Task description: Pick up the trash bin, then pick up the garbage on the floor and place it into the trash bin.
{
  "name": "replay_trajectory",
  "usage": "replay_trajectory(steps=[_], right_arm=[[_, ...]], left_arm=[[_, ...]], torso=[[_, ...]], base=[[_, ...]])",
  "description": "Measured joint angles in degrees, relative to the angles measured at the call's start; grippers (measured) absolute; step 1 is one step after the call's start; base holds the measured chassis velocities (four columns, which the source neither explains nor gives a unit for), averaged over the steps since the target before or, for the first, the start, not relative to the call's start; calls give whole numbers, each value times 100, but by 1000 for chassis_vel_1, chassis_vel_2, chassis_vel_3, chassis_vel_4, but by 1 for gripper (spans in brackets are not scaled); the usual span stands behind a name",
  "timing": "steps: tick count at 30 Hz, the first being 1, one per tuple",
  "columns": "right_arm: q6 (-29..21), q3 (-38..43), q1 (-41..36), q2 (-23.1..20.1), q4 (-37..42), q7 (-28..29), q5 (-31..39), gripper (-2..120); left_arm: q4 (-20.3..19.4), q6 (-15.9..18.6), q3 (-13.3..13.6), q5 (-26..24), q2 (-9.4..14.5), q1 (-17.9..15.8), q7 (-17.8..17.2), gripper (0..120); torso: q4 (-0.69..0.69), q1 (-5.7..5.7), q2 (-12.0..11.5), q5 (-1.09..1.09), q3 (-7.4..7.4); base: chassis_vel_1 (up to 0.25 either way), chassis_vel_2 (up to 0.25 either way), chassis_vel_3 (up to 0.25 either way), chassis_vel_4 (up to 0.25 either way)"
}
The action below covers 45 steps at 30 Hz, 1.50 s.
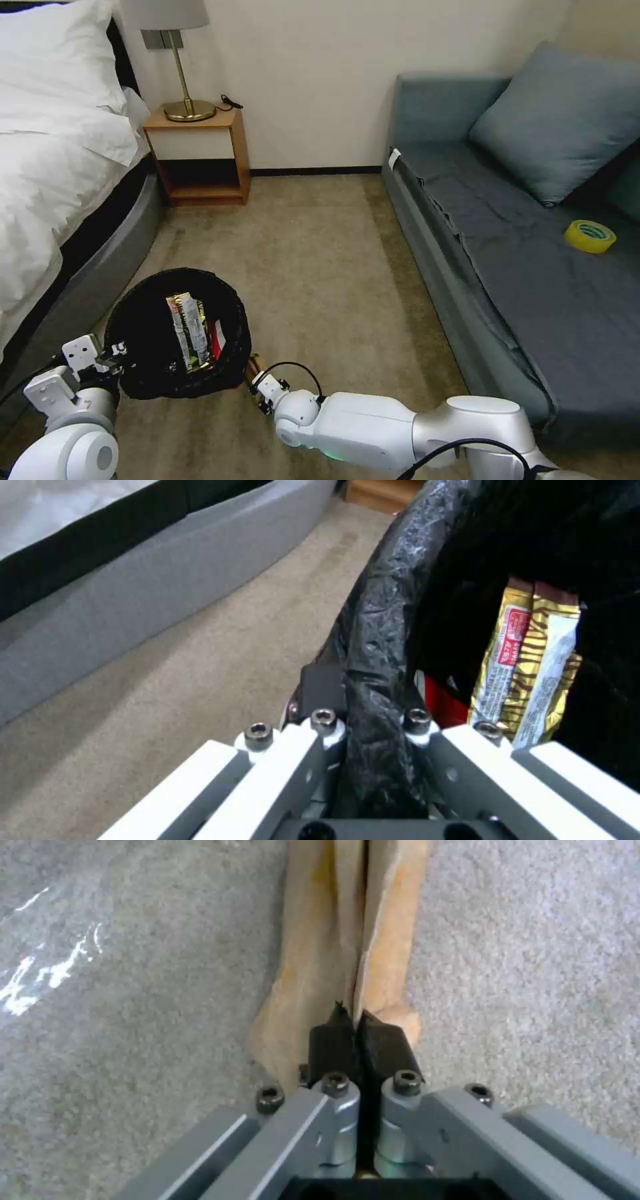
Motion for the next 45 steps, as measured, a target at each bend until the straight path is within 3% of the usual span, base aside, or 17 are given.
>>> replay_trajectory(steps=[10,19,24,28,32,34,40,45], right_arm=[[67,212,288,-429,580,84,-51,0],[-153,1282,717,-1545,1505,221,-307,0],[-1,2048,763,-1969,1977,226,-349,0],[154,2393,795,-2022,2526,211,-96,0],[104,2788,985,-1881,3986,268,488,0],[69,2790,1026,-1840,4282,300,618,0],[-31,2258,1068,-1609,5282,477,953,0],[-38,1435,1044,-1497,5189,498,668,0]], left_arm=[[-41,4,-37,-41,40,-5,1,3],[-65,32,-46,-101,86,-33,-8,3],[-59,35,-26,-103,100,-25,-10,3],[-48,36,0,-96,100,-24,-10,3],[-44,44,36,-62,79,-24,-13,3],[-44,45,41,-55,71,-24,-16,3],[-57,58,48,-51,45,-18,-23,3],[-95,82,65,-64,25,-24,-40,3]], torso=[[1,0,0,1,0],[-1,0,0,2,0],[-3,0,0,2,1],[-2,0,0,1,1],[2,0,0,0,0],[2,0,1,-1,0],[1,0,1,-1,0],[0,0,1,0,0]], base=[[0,0,0,0],[0,0,0,0],[0,0,0,0],[0,0,0,0],[0,0,0,0],[0,0,0,0],[0,0,0,0],[0,0,0,0]])
